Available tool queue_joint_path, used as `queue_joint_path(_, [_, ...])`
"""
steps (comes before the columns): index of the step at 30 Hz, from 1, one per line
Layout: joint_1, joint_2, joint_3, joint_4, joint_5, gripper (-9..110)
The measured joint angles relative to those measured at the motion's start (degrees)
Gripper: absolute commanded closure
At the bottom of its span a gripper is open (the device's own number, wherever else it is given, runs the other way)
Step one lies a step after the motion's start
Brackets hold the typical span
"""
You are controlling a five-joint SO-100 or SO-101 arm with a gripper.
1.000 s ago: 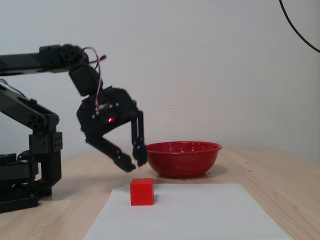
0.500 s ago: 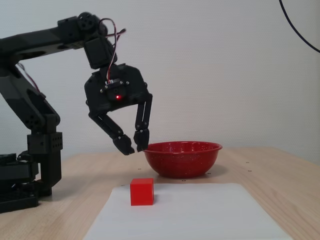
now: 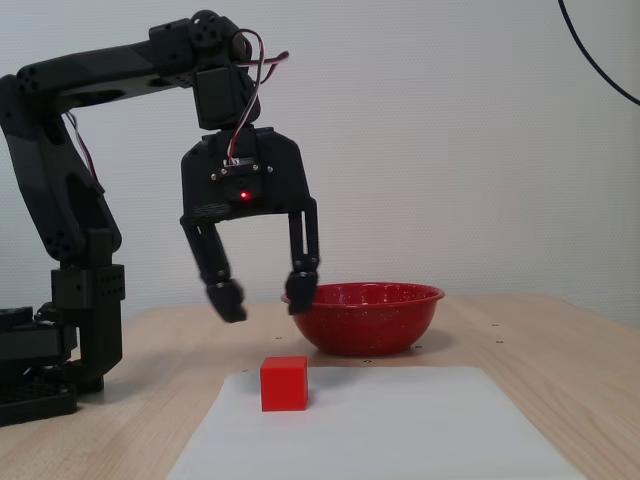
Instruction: Grasp the red cube and put it in the red bowl.
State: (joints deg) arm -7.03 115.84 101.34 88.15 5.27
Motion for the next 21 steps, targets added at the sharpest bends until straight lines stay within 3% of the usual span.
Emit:
queue_joint_path(8, [0.62,-2.81,-0.09,-1.14,0.7,57])
queue_joint_path(21, [0.18,-5.98,1.76,-9.67,0.7,55])
